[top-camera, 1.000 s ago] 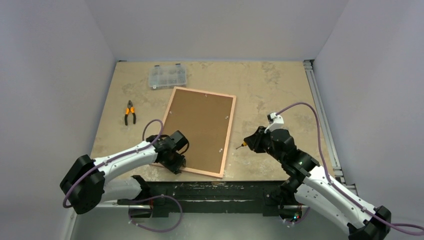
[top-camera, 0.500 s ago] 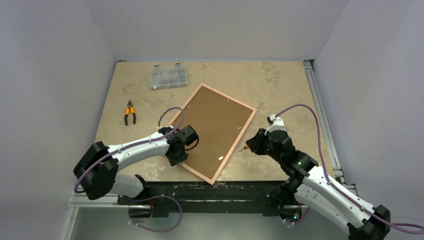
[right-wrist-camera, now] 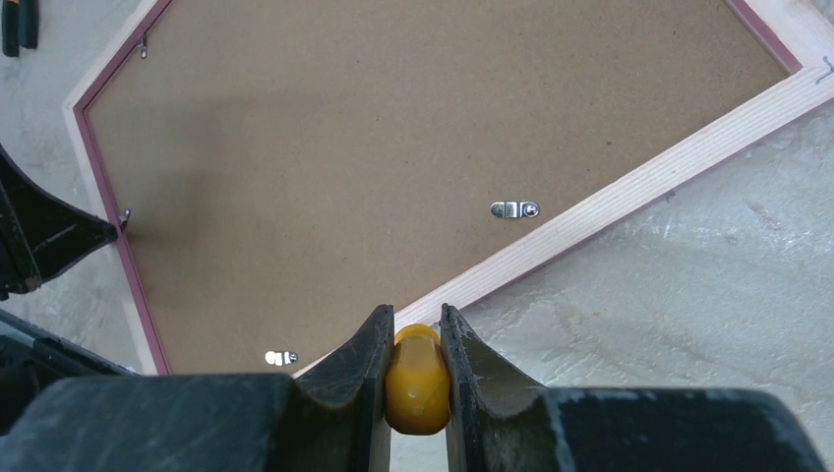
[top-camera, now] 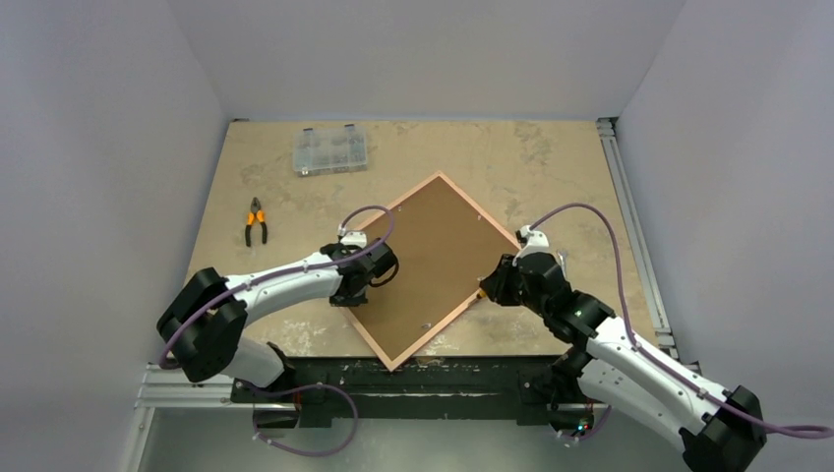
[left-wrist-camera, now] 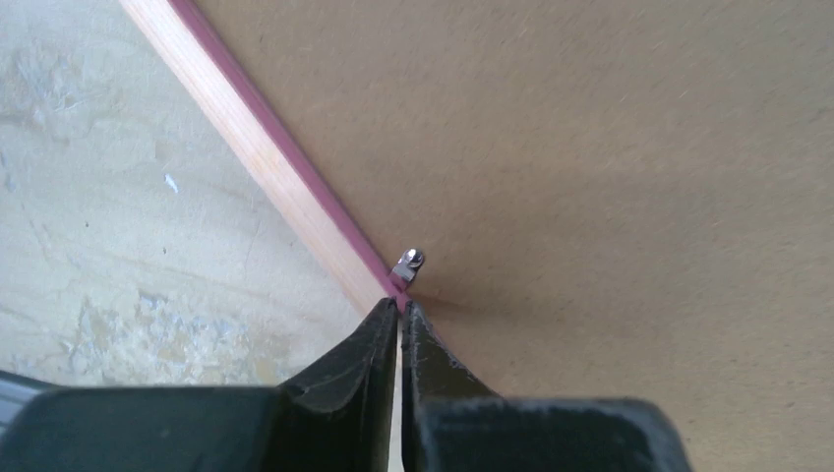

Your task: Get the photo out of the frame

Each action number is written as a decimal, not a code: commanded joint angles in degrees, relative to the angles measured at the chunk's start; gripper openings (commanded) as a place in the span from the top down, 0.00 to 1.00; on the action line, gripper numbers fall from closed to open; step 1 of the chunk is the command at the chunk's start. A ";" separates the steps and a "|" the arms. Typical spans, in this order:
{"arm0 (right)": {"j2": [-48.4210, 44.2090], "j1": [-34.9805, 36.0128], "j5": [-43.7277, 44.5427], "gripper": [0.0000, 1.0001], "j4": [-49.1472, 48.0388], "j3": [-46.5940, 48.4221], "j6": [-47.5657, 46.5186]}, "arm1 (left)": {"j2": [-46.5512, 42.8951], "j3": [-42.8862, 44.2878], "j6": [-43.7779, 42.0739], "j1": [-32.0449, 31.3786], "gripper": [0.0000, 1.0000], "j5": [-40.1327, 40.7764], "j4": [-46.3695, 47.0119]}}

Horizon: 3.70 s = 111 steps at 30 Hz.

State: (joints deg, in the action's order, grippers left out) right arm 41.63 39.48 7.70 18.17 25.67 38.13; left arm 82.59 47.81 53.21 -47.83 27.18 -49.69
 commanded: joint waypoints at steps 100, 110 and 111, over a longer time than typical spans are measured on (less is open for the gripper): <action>71.58 32.69 16.94 1.00 6.30 63.06 -17.14 | -0.20 -4.92 -10.67 47.83 1.00 -41.92 15.40; 71.07 32.85 8.80 1.00 1.11 61.00 -18.01 | -0.05 -4.92 -10.67 47.83 1.00 -42.23 15.56; 71.32 32.85 8.28 1.00 1.32 61.52 -18.01 | 0.00 -4.92 -10.74 47.83 1.00 -42.32 15.55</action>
State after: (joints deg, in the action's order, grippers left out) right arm 112.22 72.31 19.94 19.42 87.22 20.51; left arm 81.97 41.17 44.29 -0.38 -14.74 -35.03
